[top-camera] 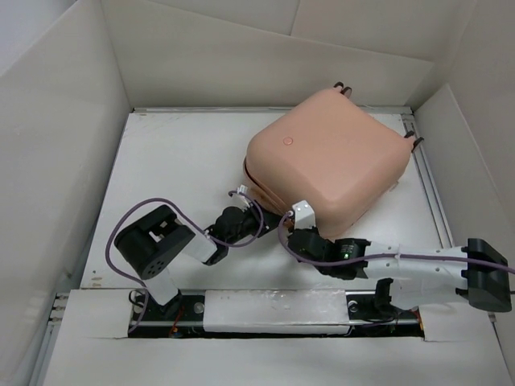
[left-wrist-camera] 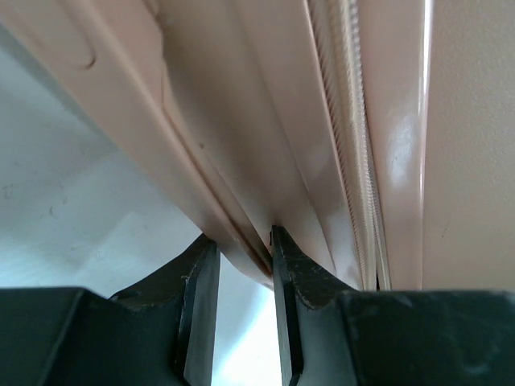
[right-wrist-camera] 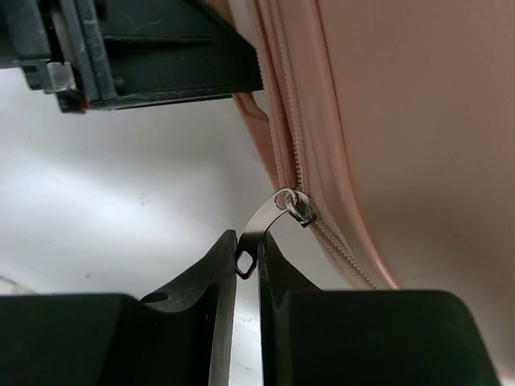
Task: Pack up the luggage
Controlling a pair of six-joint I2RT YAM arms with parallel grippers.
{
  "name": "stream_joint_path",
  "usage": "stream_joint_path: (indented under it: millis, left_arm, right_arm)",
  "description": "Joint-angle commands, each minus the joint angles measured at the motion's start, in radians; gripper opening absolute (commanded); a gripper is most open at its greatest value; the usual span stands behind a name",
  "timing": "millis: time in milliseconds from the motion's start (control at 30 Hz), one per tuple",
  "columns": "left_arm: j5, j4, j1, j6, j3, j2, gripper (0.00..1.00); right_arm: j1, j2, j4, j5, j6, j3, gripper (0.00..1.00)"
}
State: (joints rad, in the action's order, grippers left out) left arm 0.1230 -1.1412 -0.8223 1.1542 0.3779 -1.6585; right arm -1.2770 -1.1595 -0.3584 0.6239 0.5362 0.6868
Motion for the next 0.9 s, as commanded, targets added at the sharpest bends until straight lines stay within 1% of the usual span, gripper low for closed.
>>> stream_joint_path:
  millis: [0,33,67,100,133,167,200,233,267,300,333,367,400,433,467,500,533,567,600,633,667,700,733,767,800,833,867]
  left_arm:
    - [0.199,-0.216,-0.052,-0.047,0.073,-0.018,0.0]
    - [0.199,-0.197,-0.04,-0.071,0.063,-0.001,0.0]
    - [0.199,-0.163,-0.04,-0.086,0.062,0.012,0.0]
    - [0.182,-0.123,-0.023,-0.102,0.062,0.032,0.04]
    - [0.15,-0.058,-0.023,-0.117,0.044,0.055,0.11]
    - [0.127,-0.017,-0.006,-0.158,0.044,0.084,0.19]
    - [0.101,0.03,0.015,-0.177,0.032,0.154,0.29]
    - [0.046,0.076,0.026,-0.195,0.032,0.195,0.48]
    - [0.02,0.163,0.035,-0.211,0.023,0.236,0.55]
    - [0.003,0.207,0.054,-0.237,0.023,0.314,0.61]
    - [-0.014,0.243,0.054,-0.254,0.023,0.353,0.66]
    - [-0.043,0.33,0.069,-0.267,0.047,0.389,0.71]
    - [-0.058,0.381,0.078,-0.281,0.059,0.423,0.71]
    - [-0.075,0.429,0.097,-0.295,0.073,0.489,0.72]
    - [-0.112,0.47,0.106,-0.313,0.085,0.518,0.72]
    - [-0.129,0.539,0.115,-0.314,0.105,0.546,0.75]
    - [-0.141,0.573,0.142,-0.323,0.119,0.583,0.78]
    - [-0.141,0.609,0.164,-0.323,0.136,0.583,0.8]
    - [-0.122,0.679,0.192,-0.332,0.183,0.583,0.8]
    - [-0.09,0.698,0.23,-0.332,0.205,0.583,0.81]
    - [-0.048,0.698,0.312,-0.332,0.222,0.547,0.81]
    - [0.033,0.698,0.357,-0.32,0.234,0.528,0.81]
    - [0.068,0.681,0.4,-0.282,0.255,0.508,0.81]
    - [0.099,0.661,0.478,-0.26,0.256,0.467,0.81]
    - [0.13,0.631,0.509,-0.228,0.283,0.447,0.81]
    - [0.13,0.63,0.537,-0.228,0.298,0.425,0.81]
    - [0.145,0.62,0.563,-0.2,0.314,0.402,0.81]
  right_arm:
    - [-0.024,0.044,0.451,-0.239,-0.054,0.057,0.0]
    - [-0.024,0.072,0.406,-0.215,-0.054,0.057,0.24]
    - [-0.024,0.072,0.406,-0.214,-0.042,0.057,0.41]
    - [-0.024,0.11,0.357,-0.204,-0.033,0.057,0.55]
    - [-0.024,0.132,0.323,-0.204,-0.013,0.057,0.65]
    - [-0.024,0.155,0.294,-0.194,-0.013,0.057,0.71]
    - [-0.024,0.2,0.244,-0.185,-0.013,0.057,0.76]
    - [-0.024,0.224,0.218,-0.173,-0.013,0.066,0.78]
    - [-0.024,0.245,0.188,-0.126,-0.013,0.066,0.78]
    - [-0.024,0.268,0.126,-0.1,-0.013,0.101,0.79]
    - [-0.006,0.305,0.089,-0.078,-0.013,0.121,0.74]
    - [0.04,0.32,0.05,-0.047,-0.004,0.144,0.69]
    - [0.074,0.334,0.005,0.036,0.013,0.195,0.63]
    - [0.115,0.354,-0.098,0.081,0.033,0.221,0.48]
    - [0.166,0.354,-0.156,0.123,0.091,0.247,0.39]
    - [0.282,0.366,-0.209,0.187,0.117,0.272,0.31]
    - [0.347,0.366,-0.25,0.207,0.136,0.299,0.23]
    - [0.419,0.379,-0.29,0.208,0.136,0.309,0.16]
    - [0.576,0.389,-0.29,0.217,0.122,0.309,0.13]
    - [0.661,0.389,-0.3,0.206,0.105,0.309,0.1]
    - [0.747,0.379,-0.284,0.185,0.082,0.309,0.07]
    - [0.833,0.368,-0.272,0.156,0.036,0.318,0.07]
    - [0.989,0.356,-0.26,0.102,0.024,0.318,0.06]
    - [1.061,0.341,-0.237,0.074,0.024,0.298,0.06]
    - [1.188,0.316,-0.216,0.01,0.012,0.262,0.06]
    - [1.249,0.305,-0.193,0.01,0.001,0.261,0.06]
    - [1.307,0.294,-0.174,-0.072,0.001,0.216,0.06]
